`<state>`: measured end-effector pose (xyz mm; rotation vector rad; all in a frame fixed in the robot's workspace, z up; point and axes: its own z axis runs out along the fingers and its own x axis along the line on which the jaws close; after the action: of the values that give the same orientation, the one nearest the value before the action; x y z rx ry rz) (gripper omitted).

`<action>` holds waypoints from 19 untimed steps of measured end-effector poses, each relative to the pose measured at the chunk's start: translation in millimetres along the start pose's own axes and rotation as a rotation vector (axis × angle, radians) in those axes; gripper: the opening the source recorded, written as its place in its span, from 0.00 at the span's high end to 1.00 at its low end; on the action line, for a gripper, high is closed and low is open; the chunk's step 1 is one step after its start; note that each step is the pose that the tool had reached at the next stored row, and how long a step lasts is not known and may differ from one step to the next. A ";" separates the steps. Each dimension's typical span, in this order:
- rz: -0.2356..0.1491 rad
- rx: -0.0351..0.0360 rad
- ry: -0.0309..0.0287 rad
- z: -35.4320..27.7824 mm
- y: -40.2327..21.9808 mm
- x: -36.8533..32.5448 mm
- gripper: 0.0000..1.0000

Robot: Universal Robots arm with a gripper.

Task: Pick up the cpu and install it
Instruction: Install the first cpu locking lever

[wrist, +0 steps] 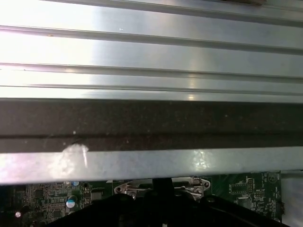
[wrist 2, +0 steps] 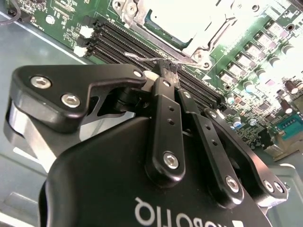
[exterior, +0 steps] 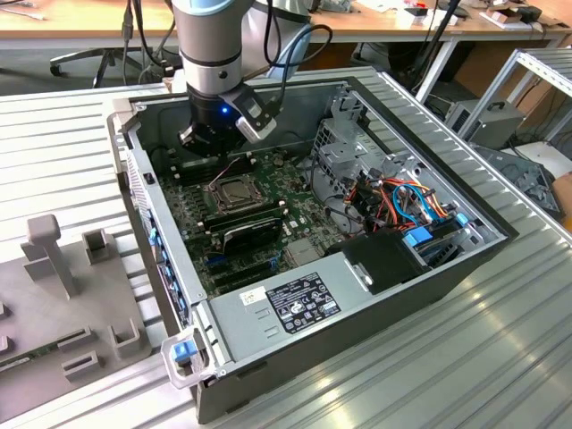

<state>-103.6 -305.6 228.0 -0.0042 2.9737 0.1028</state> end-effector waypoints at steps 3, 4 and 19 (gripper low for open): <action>0.000 0.0005 0.0000 2.8 -0.2 -0.8 0.89; 0.000 0.0006 0.0001 2.8 -0.2 -0.8 0.89; 0.000 0.0100 0.0217 19.2 -1.3 -11.3 0.89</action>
<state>-89.3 -305.6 210.9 -0.0047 2.9958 0.0885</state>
